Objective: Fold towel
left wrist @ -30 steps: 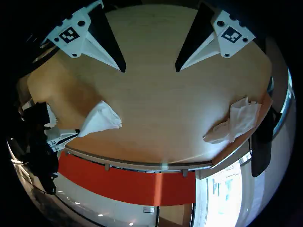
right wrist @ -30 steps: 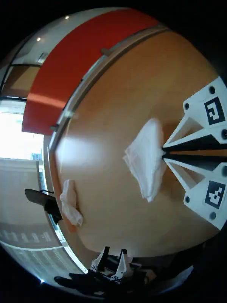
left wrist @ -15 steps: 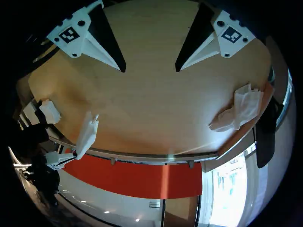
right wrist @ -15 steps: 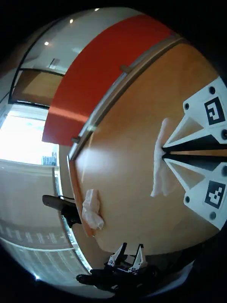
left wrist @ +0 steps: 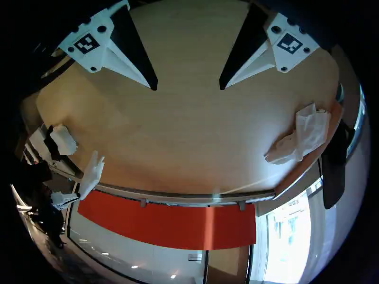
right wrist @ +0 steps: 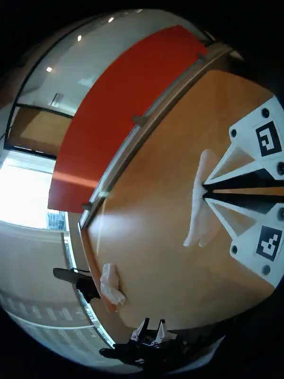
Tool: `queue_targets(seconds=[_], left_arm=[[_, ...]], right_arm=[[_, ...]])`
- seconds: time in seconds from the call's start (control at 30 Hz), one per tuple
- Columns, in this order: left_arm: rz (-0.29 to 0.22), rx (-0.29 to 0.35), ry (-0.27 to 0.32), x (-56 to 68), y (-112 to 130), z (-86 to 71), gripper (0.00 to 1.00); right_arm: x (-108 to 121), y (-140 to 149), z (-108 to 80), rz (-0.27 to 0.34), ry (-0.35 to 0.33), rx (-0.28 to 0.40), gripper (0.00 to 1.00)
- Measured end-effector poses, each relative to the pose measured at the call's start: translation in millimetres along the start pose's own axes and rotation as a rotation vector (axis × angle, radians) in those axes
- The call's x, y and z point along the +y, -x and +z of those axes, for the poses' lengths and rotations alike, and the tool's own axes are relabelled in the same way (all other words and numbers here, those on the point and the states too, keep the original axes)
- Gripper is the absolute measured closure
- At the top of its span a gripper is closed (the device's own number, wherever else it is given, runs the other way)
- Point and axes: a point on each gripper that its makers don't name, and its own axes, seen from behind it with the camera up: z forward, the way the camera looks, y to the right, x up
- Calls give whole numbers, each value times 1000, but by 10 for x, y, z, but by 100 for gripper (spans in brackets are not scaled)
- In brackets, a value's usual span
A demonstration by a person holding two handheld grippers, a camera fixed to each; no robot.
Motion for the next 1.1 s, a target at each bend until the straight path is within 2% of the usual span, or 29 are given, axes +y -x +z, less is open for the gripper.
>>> queue_targets(seconds=[0.37, 0.67, 0.87, 1.1], left_arm=[[1, -16, -8, 106, -11, 44, 3], [13, -28, -7, 228, -31, 100, 3], [17, -28, -4, 292, -69, 122, 3], [27, -32, 5, 366, -85, 144, 3]], right_arm=[[686, 489, -300, 47, 68, -60, 96], [1139, 786, -528, 65, 126, -98, 96], [1352, 969, -700, 79, 160, -124, 96], [1457, 1170, -877, 104, 189, -144, 96]])
